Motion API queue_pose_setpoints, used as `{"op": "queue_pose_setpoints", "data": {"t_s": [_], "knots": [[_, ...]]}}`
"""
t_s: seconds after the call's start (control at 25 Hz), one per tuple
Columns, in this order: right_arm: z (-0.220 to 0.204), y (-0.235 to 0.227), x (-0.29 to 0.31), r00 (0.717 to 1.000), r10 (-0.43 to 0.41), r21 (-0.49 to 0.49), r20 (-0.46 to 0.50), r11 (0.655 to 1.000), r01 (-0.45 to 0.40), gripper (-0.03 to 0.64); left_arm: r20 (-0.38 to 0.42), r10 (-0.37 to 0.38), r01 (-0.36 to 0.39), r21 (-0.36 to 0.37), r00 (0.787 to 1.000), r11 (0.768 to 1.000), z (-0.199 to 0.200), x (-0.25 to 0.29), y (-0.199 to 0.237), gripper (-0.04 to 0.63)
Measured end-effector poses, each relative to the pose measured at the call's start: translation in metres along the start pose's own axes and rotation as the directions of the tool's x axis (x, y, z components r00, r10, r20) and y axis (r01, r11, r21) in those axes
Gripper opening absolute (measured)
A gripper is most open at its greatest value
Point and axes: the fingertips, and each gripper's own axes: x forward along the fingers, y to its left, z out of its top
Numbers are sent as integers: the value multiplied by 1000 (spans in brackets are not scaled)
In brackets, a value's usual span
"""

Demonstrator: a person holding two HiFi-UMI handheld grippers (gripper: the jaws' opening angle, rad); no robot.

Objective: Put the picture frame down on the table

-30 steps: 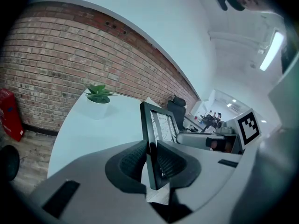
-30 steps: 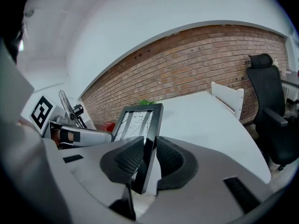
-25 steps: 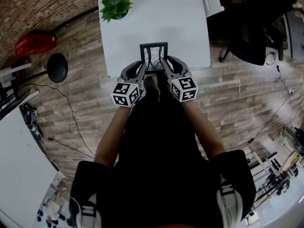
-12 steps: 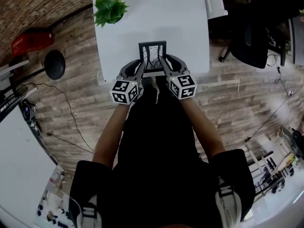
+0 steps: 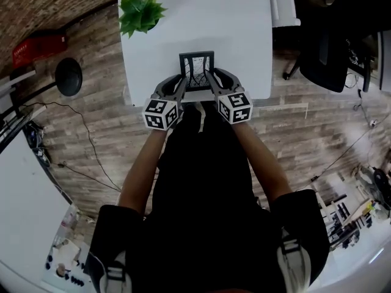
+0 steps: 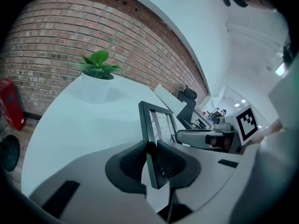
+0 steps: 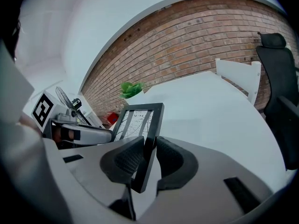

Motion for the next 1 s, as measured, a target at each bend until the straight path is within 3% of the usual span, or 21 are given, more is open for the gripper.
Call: {"op": "queue_pose_setpoints", "data": {"t_s": [1.0], "knots": [[-19, -32, 42, 995, 28, 29, -100, 999, -25, 86, -77, 23, -29, -79, 997, 996, -19, 46, 29, 84]]}}
